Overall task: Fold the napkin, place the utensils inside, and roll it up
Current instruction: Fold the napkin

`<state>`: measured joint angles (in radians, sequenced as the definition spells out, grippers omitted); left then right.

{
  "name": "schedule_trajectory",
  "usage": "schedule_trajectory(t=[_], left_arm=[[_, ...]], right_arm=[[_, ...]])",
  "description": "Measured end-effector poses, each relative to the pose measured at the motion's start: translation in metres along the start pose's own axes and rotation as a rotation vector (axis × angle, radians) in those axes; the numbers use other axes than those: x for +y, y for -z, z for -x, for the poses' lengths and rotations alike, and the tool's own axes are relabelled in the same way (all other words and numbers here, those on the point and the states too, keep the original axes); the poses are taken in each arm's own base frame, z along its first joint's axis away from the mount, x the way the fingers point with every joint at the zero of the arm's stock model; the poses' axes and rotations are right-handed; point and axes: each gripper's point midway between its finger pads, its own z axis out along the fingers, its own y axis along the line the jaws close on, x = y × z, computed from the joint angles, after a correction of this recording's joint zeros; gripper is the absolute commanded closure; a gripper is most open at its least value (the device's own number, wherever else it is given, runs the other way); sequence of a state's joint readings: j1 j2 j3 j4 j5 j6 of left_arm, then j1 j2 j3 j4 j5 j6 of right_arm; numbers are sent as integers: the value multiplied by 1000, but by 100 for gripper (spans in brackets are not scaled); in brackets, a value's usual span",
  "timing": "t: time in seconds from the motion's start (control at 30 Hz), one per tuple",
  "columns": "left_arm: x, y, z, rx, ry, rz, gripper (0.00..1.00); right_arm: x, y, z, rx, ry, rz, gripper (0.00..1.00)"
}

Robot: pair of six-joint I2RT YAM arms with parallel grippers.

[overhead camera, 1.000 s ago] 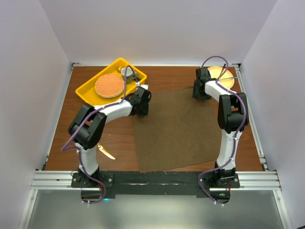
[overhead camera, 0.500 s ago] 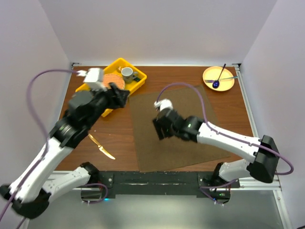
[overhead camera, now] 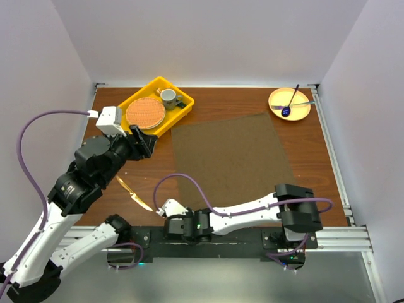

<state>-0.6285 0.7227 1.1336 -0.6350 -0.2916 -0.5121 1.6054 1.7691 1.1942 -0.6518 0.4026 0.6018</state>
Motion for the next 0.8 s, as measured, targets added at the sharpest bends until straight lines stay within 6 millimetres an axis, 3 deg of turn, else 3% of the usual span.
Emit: schedule_trajectory(t=[0.4,0.8], left_arm=[[3,10,-1,0,12,-1,31],[6,7,-9,20,5,7,31]], right_arm=[[22,-14,23,-66,-5,75,52],[-2,-36,29,-52,-51,85,52]])
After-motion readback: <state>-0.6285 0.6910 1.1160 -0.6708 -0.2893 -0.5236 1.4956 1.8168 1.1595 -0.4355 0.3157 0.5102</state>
